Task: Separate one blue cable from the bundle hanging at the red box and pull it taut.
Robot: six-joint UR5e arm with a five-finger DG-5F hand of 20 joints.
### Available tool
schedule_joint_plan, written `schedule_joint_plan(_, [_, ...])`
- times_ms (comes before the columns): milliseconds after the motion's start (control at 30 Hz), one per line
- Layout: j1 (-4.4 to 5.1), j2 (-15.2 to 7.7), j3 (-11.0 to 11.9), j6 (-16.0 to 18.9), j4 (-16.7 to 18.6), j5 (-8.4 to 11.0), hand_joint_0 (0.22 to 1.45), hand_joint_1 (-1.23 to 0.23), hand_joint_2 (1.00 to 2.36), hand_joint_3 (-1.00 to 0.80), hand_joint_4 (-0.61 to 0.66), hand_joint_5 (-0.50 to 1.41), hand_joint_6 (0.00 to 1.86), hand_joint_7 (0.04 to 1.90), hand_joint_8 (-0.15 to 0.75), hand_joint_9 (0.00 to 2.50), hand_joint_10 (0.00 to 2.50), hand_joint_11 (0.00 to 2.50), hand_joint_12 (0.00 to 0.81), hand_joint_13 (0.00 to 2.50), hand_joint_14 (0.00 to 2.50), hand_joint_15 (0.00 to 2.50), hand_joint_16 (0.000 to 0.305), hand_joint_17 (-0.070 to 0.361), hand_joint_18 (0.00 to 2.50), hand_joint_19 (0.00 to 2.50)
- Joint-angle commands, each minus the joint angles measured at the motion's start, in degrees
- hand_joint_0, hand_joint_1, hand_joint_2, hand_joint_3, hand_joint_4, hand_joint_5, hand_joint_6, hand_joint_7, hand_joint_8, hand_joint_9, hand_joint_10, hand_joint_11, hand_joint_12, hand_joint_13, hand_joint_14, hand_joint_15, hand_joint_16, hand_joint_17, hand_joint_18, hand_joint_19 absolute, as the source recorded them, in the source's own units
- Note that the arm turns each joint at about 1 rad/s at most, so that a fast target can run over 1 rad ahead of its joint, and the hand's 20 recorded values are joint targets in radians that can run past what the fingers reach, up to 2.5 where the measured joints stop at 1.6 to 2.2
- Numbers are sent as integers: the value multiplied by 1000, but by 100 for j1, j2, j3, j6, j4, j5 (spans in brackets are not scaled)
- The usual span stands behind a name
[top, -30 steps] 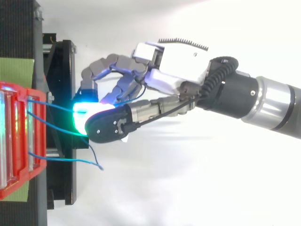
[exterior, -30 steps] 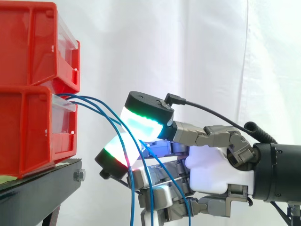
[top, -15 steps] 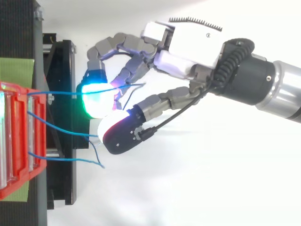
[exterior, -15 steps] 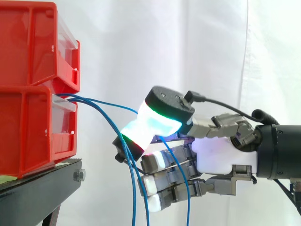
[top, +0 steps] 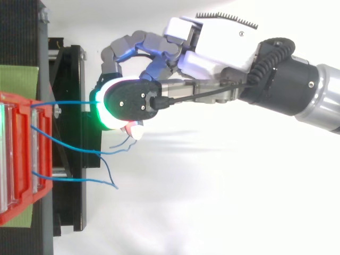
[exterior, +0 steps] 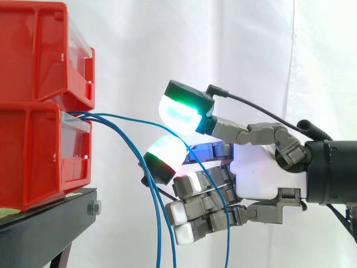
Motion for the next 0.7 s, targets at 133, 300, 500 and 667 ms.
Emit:
schedule_joint_plan(133, [-2, 36, 0, 0, -86, -3, 592, -725, 1019, -195, 140, -156, 892, 1265, 350, 1128, 21, 995, 363, 918, 23, 775, 49, 109, 698, 688])
schedule_joint_plan(300, [-2, 36, 0, -9, -77, 6, 622, -772, 1018, -215, 116, -168, 908, 1237, 344, 1106, 21, 1022, 358, 902, 26, 783, 49, 110, 692, 686])
schedule_joint_plan(500, [15, 36, 0, -18, -77, 15, 700, -806, 1010, -375, 43, -178, 916, 1236, 327, 1063, 20, 1042, 350, 880, 26, 784, 48, 108, 682, 679])
schedule_joint_plan(667, [33, 36, 0, -18, -77, 15, 742, -801, 1000, -500, -2, -178, 915, 1272, 319, 1057, 18, 1031, 347, 862, 24, 764, 47, 106, 672, 678])
